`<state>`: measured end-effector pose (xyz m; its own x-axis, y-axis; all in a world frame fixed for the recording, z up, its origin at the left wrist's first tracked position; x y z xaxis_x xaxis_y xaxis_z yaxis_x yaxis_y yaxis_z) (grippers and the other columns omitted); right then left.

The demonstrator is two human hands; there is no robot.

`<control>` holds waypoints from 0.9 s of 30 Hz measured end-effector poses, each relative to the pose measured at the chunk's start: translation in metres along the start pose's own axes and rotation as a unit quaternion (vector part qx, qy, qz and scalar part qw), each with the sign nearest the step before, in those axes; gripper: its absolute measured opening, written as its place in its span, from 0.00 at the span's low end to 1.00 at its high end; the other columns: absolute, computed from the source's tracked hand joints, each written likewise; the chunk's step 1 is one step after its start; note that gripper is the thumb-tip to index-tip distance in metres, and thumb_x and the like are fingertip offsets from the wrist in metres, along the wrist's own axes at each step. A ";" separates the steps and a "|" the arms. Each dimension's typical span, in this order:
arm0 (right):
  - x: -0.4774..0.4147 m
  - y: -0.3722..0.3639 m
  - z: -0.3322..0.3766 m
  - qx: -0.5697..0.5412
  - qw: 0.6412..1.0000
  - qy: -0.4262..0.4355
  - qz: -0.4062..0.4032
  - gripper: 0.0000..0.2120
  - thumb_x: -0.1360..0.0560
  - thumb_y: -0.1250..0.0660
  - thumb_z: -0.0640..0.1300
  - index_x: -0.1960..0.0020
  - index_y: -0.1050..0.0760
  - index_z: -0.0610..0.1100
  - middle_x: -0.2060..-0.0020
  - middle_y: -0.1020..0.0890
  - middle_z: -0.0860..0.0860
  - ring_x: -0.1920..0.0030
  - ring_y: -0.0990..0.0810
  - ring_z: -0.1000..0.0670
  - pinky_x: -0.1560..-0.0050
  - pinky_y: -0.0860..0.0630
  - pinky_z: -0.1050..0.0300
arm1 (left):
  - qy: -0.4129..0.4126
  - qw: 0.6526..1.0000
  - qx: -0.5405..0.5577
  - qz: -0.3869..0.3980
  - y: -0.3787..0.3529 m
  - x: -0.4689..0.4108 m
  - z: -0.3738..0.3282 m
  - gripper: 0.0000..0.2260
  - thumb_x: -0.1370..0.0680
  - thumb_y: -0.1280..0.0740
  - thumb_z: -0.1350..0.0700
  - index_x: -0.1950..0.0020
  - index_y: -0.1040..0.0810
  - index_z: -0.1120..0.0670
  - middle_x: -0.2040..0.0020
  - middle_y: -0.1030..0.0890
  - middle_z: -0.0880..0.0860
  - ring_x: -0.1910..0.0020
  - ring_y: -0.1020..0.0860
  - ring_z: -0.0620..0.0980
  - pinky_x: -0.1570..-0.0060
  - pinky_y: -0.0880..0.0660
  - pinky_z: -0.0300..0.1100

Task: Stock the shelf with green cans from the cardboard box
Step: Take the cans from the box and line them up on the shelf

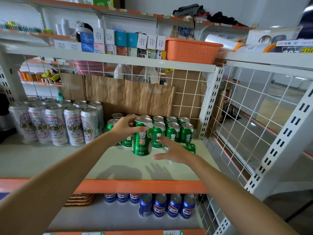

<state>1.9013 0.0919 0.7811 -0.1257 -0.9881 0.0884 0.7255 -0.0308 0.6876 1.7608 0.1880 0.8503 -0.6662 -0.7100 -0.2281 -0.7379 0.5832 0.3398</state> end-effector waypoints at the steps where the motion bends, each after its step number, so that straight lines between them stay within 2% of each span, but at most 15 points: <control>1: 0.001 -0.003 -0.005 0.023 1.000 -0.010 0.000 0.41 0.31 0.27 0.54 0.25 0.44 0.49 0.26 0.39 0.51 0.27 0.40 0.50 0.29 0.40 0.52 | 0.010 1.000 -0.005 -0.006 0.006 0.001 0.006 0.13 0.29 0.27 0.59 0.52 0.25 0.44 0.54 0.20 0.46 0.52 0.22 0.43 0.45 0.25 0.46; 3: 0.004 -0.010 -0.011 0.077 0.997 -0.018 -0.005 0.41 0.29 0.30 0.58 0.24 0.47 0.49 0.25 0.42 0.51 0.26 0.42 0.49 0.28 0.42 0.50 | 0.022 0.999 -0.019 -0.013 0.016 0.003 0.018 0.12 0.30 0.26 0.58 0.52 0.23 0.45 0.55 0.18 0.46 0.51 0.21 0.47 0.47 0.23 0.45; 5: 0.007 -0.019 -0.011 0.119 0.993 -0.008 -0.013 0.39 0.28 0.31 0.57 0.24 0.46 0.49 0.25 0.42 0.51 0.26 0.41 0.50 0.29 0.42 0.51 | 0.034 0.999 -0.032 -0.020 0.024 0.006 0.029 0.12 0.30 0.26 0.60 0.53 0.23 0.46 0.58 0.18 0.44 0.53 0.22 0.47 0.53 0.23 0.39; 7: 0.010 -0.029 -0.008 0.156 0.987 0.014 -0.028 0.36 0.27 0.32 0.56 0.25 0.45 0.49 0.26 0.39 0.51 0.27 0.39 0.49 0.29 0.41 0.52 | 0.057 0.997 -0.045 -0.033 0.033 0.010 0.042 0.15 0.30 0.26 0.60 0.46 0.23 0.49 0.53 0.19 0.48 0.50 0.23 0.49 0.52 0.26 0.40; 9: 0.008 -0.040 -0.009 0.180 0.982 0.027 -0.042 0.36 0.26 0.33 0.56 0.24 0.45 0.48 0.27 0.37 0.50 0.28 0.37 0.48 0.28 0.39 0.50 | 0.072 0.994 -0.063 -0.044 0.042 0.012 0.053 0.23 0.30 0.26 0.59 0.37 0.26 0.51 0.47 0.22 0.52 0.46 0.25 0.50 0.49 0.28 0.42; 10: 0.006 -0.045 -0.010 0.193 0.980 0.027 -0.046 0.36 0.26 0.34 0.56 0.24 0.46 0.48 0.27 0.36 0.49 0.29 0.36 0.48 0.29 0.38 0.48 | 0.075 0.994 -0.062 -0.048 0.045 0.014 0.056 0.24 0.30 0.26 0.60 0.37 0.27 0.51 0.47 0.22 0.53 0.47 0.25 0.51 0.52 0.27 0.41; 12: 0.001 -0.056 -0.018 0.227 0.973 0.021 -0.046 0.36 0.25 0.37 0.59 0.24 0.47 0.47 0.27 0.37 0.48 0.28 0.37 0.47 0.28 0.40 0.46 | 0.081 0.994 -0.051 -0.052 0.050 0.017 0.064 0.21 0.31 0.26 0.62 0.40 0.26 0.50 0.49 0.21 0.54 0.49 0.24 0.52 0.55 0.27 0.39; 15: -0.004 -0.067 -0.030 0.268 0.962 0.008 -0.039 0.36 0.24 0.43 0.62 0.24 0.49 0.46 0.25 0.43 0.46 0.25 0.45 0.46 0.26 0.46 0.45 | 0.089 0.993 -0.067 -0.049 0.058 0.021 0.074 0.15 0.32 0.25 0.61 0.52 0.24 0.46 0.53 0.20 0.52 0.50 0.23 0.53 0.49 0.28 0.45; 17: -0.006 -0.071 -0.034 0.282 0.959 -0.004 -0.036 0.41 0.27 0.53 0.70 0.23 0.50 0.46 0.24 0.46 0.47 0.24 0.48 0.45 0.25 0.48 0.44 | 0.094 0.992 -0.064 -0.047 0.063 0.023 0.079 0.16 0.32 0.25 0.61 0.54 0.25 0.43 0.53 0.20 0.51 0.50 0.23 0.52 0.47 0.28 0.45; 19: -0.007 -0.073 -0.037 0.294 0.955 -0.011 -0.037 0.50 0.38 0.65 0.75 0.23 0.51 0.48 0.23 0.48 0.47 0.24 0.50 0.45 0.25 0.50 0.44 | 0.096 0.993 -0.056 -0.045 0.067 0.025 0.083 0.16 0.32 0.25 0.63 0.54 0.24 0.43 0.53 0.20 0.51 0.52 0.23 0.51 0.50 0.28 0.41; 21: -0.006 -0.076 -0.041 0.303 0.953 -0.018 -0.028 0.53 0.42 0.68 0.74 0.23 0.52 0.49 0.23 0.50 0.47 0.24 0.51 0.44 0.25 0.51 0.43 | 0.096 0.994 -0.049 -0.037 0.067 0.026 0.085 0.17 0.31 0.26 0.64 0.53 0.24 0.45 0.53 0.20 0.49 0.53 0.23 0.48 0.55 0.28 0.37; 27: -0.006 -0.083 -0.052 0.301 0.953 -0.032 -0.020 0.50 0.40 0.70 0.74 0.23 0.53 0.52 0.23 0.50 0.47 0.24 0.52 0.44 0.25 0.52 0.43 | 0.122 0.991 -0.038 -0.041 0.074 0.030 0.100 0.22 0.32 0.27 0.68 0.41 0.25 0.56 0.53 0.21 0.50 0.52 0.24 0.49 0.57 0.29 0.35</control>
<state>1.8770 0.0929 0.6856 -0.1998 -0.9763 0.0830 0.2023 0.0418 0.9784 1.6753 0.2493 0.7775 -0.5512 -0.8337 -0.0339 -0.7725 0.4946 0.3983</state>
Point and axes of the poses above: each hand's wrist, its own x-axis away from the middle knuckle, its own y-axis out of the back of the hand, z = x × y, the point moved 7 cm from there along -x, towards the middle knuckle
